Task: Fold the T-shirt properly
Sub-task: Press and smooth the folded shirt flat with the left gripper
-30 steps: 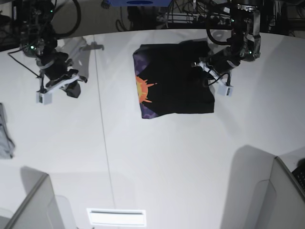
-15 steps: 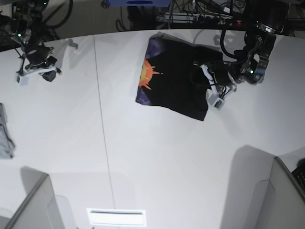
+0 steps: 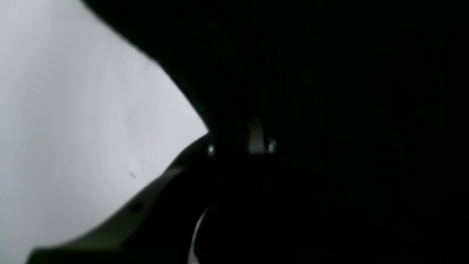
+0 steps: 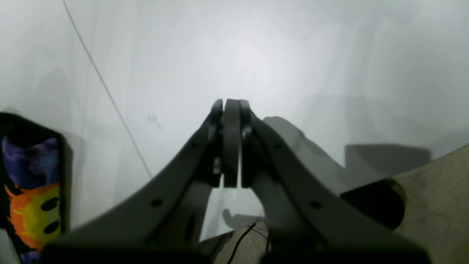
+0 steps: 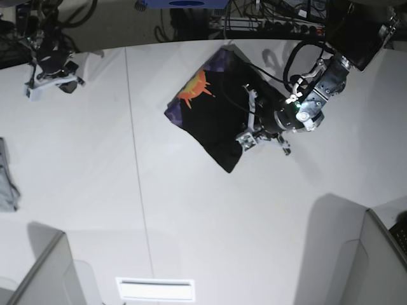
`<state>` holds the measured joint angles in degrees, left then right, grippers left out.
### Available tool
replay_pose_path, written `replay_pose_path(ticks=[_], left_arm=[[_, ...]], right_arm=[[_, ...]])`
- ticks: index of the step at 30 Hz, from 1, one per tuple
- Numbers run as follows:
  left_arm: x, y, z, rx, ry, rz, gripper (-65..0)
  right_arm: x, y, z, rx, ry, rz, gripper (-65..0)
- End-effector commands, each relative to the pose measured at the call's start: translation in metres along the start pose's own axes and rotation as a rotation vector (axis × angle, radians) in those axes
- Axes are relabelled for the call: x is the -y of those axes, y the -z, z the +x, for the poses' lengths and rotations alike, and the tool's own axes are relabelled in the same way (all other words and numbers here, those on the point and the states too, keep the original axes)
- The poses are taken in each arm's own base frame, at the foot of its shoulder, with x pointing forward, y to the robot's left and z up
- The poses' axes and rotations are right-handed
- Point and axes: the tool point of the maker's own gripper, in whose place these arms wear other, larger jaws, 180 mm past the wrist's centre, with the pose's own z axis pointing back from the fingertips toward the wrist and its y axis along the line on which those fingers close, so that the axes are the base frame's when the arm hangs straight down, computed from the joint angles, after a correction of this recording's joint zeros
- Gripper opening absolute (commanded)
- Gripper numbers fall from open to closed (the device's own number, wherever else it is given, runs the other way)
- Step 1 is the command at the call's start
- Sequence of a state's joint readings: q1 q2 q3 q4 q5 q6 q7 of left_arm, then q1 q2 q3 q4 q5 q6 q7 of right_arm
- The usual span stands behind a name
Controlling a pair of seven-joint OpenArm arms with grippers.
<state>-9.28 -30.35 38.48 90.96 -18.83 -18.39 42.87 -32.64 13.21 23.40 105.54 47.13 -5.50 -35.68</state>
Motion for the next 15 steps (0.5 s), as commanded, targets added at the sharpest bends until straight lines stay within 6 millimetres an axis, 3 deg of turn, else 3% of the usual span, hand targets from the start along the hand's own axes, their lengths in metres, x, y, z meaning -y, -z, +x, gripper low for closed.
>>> replay_pose_path(ticks=[1,10,15], left_arm=[[-0.004,0.001,-0.019,-0.102,0.067,0.020,-65.0],[0.011,0.011,-0.001,-0.162,0.522,-0.024,-65.0],[0.012,0.020,0.030,-0.162,0.662,0.046,-65.0]], right_arm=[[0.002,-0.001,0.003,0.017,-0.002,-0.002,-65.0],[0.012,0.007,-0.022,-0.033,0.066,-0.028,-65.0],[0.013,0.005,-0.031,-0.050,0.074,-0.032,-65.0]])
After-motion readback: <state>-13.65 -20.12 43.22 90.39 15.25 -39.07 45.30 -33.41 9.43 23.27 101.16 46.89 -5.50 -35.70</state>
